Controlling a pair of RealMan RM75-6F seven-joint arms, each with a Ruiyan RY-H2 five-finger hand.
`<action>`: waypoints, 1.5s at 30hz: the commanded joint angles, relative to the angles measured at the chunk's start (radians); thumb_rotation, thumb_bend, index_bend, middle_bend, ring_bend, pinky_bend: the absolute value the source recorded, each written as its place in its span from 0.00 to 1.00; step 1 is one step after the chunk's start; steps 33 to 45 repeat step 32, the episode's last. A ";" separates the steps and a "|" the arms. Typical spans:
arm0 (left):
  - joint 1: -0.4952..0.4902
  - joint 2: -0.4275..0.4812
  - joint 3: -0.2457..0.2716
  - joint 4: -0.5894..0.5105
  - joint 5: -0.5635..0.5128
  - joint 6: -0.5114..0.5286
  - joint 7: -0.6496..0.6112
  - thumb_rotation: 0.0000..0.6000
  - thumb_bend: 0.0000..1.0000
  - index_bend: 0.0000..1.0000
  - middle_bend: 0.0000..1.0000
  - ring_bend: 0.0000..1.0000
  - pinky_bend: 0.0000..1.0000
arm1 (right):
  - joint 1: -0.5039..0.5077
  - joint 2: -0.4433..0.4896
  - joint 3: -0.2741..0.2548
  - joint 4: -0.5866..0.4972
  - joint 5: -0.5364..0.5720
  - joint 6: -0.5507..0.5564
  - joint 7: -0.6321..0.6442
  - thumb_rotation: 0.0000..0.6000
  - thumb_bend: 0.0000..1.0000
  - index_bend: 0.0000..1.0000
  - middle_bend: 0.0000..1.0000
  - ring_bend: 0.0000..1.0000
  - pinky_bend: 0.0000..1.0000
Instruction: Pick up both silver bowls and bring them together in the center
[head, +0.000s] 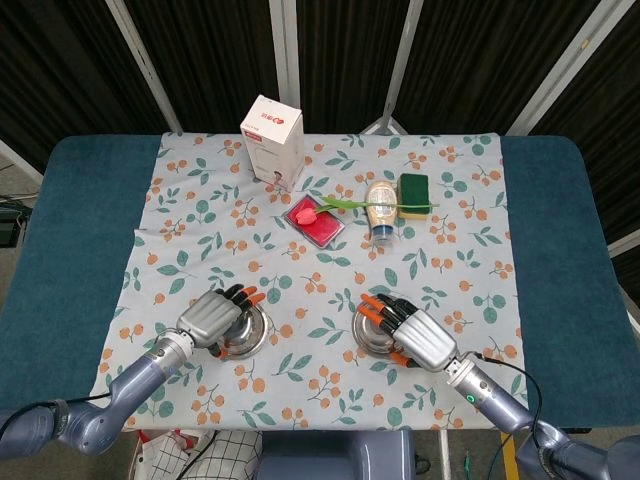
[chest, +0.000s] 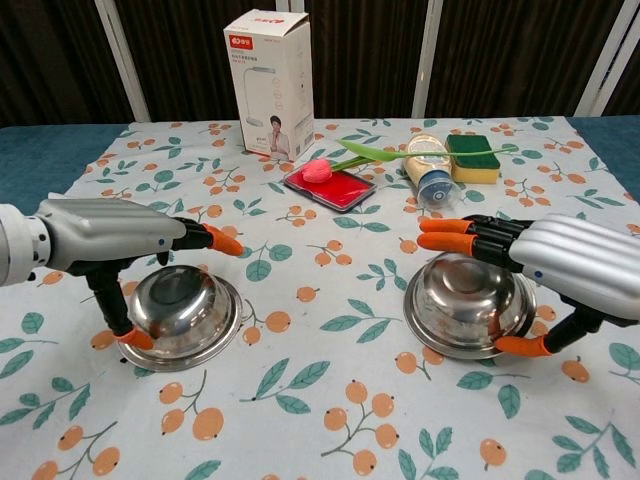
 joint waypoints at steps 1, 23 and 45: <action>0.019 -0.001 -0.009 -0.006 0.068 0.029 -0.061 0.90 0.00 0.00 0.00 0.00 0.18 | -0.007 0.009 0.003 -0.041 0.016 0.012 0.009 0.89 0.27 0.00 0.00 0.00 0.35; 0.494 0.172 0.210 0.059 0.631 0.688 -0.424 0.90 0.00 0.00 0.00 0.00 0.06 | -0.267 0.358 -0.018 -0.487 0.215 0.228 -0.247 1.00 0.27 0.00 0.00 0.00 0.00; 0.577 0.160 0.158 0.124 0.586 0.746 -0.395 0.91 0.01 0.00 0.00 0.00 0.05 | -0.352 0.369 0.027 -0.499 0.316 0.281 -0.316 1.00 0.26 0.00 0.00 0.00 0.00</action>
